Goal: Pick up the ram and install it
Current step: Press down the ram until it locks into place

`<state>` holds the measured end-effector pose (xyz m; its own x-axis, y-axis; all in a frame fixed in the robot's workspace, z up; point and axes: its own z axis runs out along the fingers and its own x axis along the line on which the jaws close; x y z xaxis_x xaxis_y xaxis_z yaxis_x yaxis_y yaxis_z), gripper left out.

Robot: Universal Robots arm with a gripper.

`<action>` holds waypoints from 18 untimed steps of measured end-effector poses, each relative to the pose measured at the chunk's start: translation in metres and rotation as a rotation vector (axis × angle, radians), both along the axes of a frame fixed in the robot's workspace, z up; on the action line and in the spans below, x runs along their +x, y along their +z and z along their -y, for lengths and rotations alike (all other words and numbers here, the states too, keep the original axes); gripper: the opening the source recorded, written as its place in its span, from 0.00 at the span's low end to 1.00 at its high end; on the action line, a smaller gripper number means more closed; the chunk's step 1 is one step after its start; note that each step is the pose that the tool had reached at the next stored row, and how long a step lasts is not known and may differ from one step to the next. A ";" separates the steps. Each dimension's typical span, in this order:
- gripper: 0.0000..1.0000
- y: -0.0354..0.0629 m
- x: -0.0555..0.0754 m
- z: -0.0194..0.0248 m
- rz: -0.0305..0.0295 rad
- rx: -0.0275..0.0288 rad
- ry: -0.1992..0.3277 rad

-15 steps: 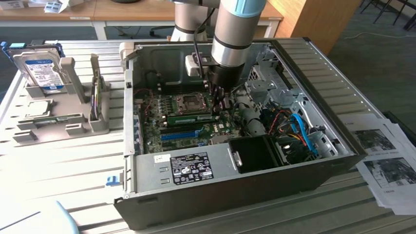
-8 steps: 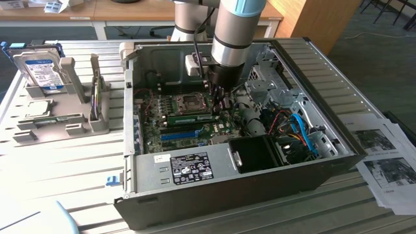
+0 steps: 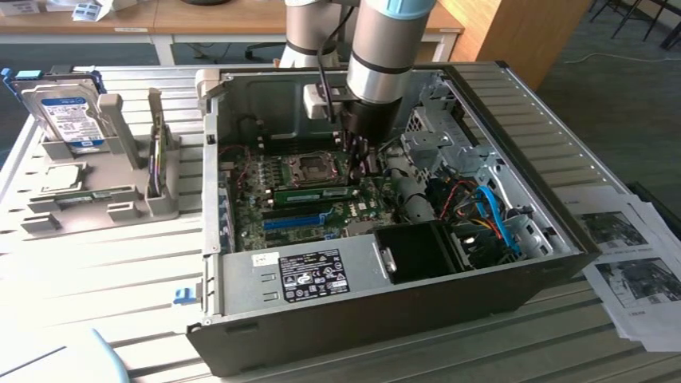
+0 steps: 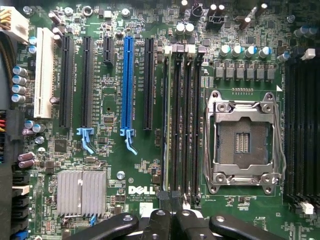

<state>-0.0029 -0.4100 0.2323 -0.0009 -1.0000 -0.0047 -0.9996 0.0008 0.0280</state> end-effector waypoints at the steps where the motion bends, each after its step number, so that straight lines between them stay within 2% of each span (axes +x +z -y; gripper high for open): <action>1: 0.09 0.0011 0.000 0.0000 0.0000 0.0000 0.000; 8: 0.09 0.0092 0.000 0.0000 0.0000 0.0000 0.000; 18: 0.09 0.0099 0.000 0.0000 0.0001 0.0000 0.000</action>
